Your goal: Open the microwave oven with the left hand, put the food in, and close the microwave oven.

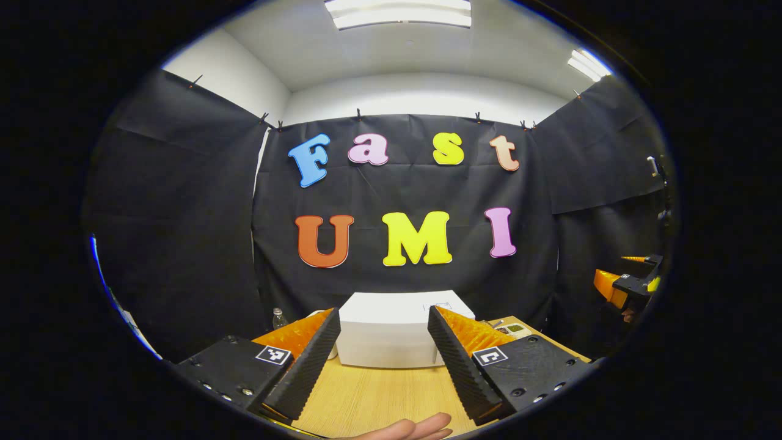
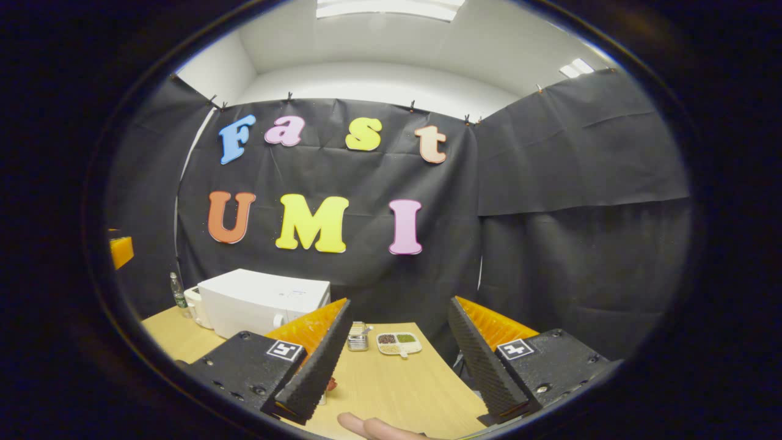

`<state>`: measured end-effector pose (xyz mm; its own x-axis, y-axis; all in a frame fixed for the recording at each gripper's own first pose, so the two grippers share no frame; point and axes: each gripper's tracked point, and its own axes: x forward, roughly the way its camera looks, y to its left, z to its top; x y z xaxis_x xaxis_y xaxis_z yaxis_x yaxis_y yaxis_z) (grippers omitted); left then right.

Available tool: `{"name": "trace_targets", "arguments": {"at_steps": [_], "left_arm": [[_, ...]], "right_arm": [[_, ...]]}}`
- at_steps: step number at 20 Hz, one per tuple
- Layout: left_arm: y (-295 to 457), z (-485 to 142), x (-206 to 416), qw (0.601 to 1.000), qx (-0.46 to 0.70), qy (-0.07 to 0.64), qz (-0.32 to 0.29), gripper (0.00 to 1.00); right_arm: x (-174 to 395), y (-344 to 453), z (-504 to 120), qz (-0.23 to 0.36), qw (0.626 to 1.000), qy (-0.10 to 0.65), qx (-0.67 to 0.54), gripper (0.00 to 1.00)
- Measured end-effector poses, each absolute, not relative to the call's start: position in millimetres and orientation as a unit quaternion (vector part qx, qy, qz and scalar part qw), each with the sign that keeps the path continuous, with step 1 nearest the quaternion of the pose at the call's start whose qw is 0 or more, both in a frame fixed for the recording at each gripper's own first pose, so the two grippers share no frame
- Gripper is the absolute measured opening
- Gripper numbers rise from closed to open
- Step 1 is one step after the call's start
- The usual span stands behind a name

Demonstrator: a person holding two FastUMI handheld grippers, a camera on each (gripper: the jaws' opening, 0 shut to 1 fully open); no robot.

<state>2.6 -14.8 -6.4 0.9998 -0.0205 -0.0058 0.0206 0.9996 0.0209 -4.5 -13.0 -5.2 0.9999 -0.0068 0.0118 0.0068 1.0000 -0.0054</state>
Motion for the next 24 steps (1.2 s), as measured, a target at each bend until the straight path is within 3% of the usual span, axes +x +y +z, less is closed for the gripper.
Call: {"name": "trace_targets", "arguments": {"at_steps": [4, 5, 6, 8, 9, 10, 19, 20, 21, 22, 23, 24], "left_arm": [[-27, -18, 14, 1.000, 0.017, 0.005, -0.015, 0.92], [-30, -22, 19, 1.000, 0.019, 0.007, -0.014, 0.92], [-34, -29, 24, 1.000, 0.020, 0.012, -0.017, 0.92], [-46, -42, 36, 0.999, 0.017, 0.022, -0.025, 0.92], [-50, -45, 43, 0.999, 0.017, 0.023, -0.027, 0.92], [-56, -49, 51, 0.999, 0.017, 0.021, -0.030, 0.92], [-131, -138, 141, 0.996, 0.012, 0.045, -0.080, 0.93], [-133, -155, 153, 0.996, 0.012, 0.055, -0.075, 0.94], [-138, -172, 162, 0.995, 0.010, 0.067, -0.074, 0.87], [-145, -190, 173, 0.994, 0.005, 0.081, -0.079, 0.96], [-151, -205, 182, 0.993, 0.000, 0.088, -0.084, 0.96], [-153, -216, 192, 0.992, 0.004, 0.091, -0.082, 0.96]], "right_arm": [[-5, -11, -6, 0.003, 1.000, -0.008, 0.001, 1.00], [-5, -10, -7, 0.005, 1.000, -0.008, 0.002, 0.91], [-5, -10, -8, 0.007, 1.000, -0.008, 0.001, 1.00], [-4, -10, -10, 0.008, 1.000, -0.010, -0.003, 1.00], [-4, -12, -8, 0.007, 1.000, -0.012, -0.006, 0.91], [-3, -13, -7, 0.005, 1.000, -0.016, -0.007, 1.00], [-11, -16, 9, 0.018, 1.000, -0.024, -0.003, 1.00], [-12, -18, 15, 0.020, 0.999, -0.028, 0.001, 0.91], [-14, -20, 20, 0.019, 0.999, -0.033, 0.001, 0.91], [-15, -23, 24, 0.018, 0.999, -0.041, 0.000, 1.00], [-18, -24, 28, 0.018, 0.999, -0.047, -0.002, 0.90], [-20, -23, 26, 0.021, 0.999, -0.049, -0.004, 1.00]]}}
